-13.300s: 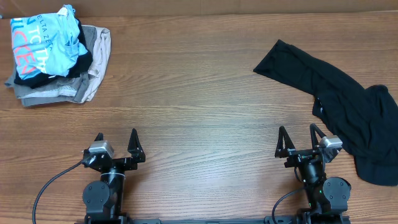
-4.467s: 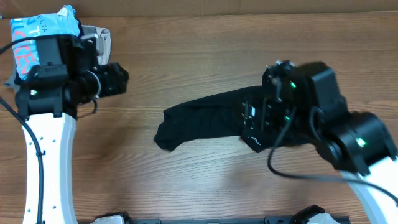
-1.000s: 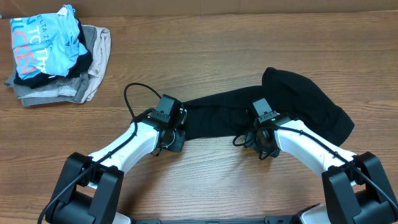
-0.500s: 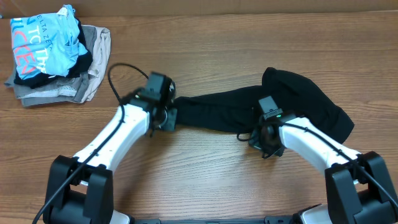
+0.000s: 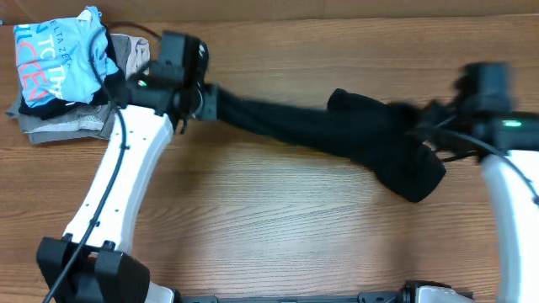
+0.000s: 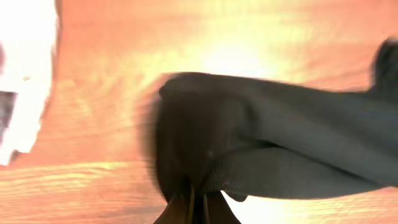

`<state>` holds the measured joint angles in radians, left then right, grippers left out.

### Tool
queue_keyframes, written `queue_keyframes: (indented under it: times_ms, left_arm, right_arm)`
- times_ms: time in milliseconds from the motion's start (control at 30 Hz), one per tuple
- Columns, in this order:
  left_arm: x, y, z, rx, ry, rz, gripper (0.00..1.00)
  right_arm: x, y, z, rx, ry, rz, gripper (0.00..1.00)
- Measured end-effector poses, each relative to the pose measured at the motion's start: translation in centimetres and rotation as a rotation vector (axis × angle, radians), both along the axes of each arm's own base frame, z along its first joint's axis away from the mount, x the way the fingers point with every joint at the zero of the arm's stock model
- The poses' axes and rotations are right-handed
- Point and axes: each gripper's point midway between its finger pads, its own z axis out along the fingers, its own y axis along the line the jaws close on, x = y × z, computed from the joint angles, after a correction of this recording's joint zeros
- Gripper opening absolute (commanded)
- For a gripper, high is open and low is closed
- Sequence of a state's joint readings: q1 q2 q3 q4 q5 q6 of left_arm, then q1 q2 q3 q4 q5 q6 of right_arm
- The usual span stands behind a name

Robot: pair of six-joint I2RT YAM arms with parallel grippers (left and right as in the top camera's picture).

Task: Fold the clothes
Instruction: 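Lift the black garment with both grippers and stretch it apart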

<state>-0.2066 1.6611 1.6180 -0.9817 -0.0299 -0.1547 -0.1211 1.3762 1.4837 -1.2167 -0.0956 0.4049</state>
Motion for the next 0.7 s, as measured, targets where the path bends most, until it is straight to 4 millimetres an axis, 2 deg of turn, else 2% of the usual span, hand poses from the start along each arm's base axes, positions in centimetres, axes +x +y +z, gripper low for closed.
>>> queue_keyframes:
  times_ms: [100, 300, 400, 500, 700]
  left_arm:
    - [0.8, 0.0, 3.7, -0.008, -0.07, 0.003, 0.04]
    - [0.8, 0.0, 9.5, -0.007, -0.168, -0.019, 0.04]
    - [0.2, 0.5, 11.6, 0.012, -0.194, -0.019, 0.04]
    - [-0.4, 1.2, 13.5, 0.038, -0.218, -0.005, 0.04]
    - [-2.1, 2.4, 16.8, 0.073, -0.261, 0.025, 0.04]
  right_arm:
    - [-0.2, -2.3, 5.8, -0.034, -0.111, -0.03, 0.04]
    - [-1.8, -5.3, 13.9, -0.102, -0.28, -0.079, 0.04]
    - [-2.9, -5.9, 16.7, -0.131, -0.34, -0.098, 0.04]
    - [-4.0, -5.4, 19.2, -0.155, -0.396, -0.082, 0.04]
    - [-6.6, -4.4, 22.2, -0.187, -0.454, -0.057, 0.04]
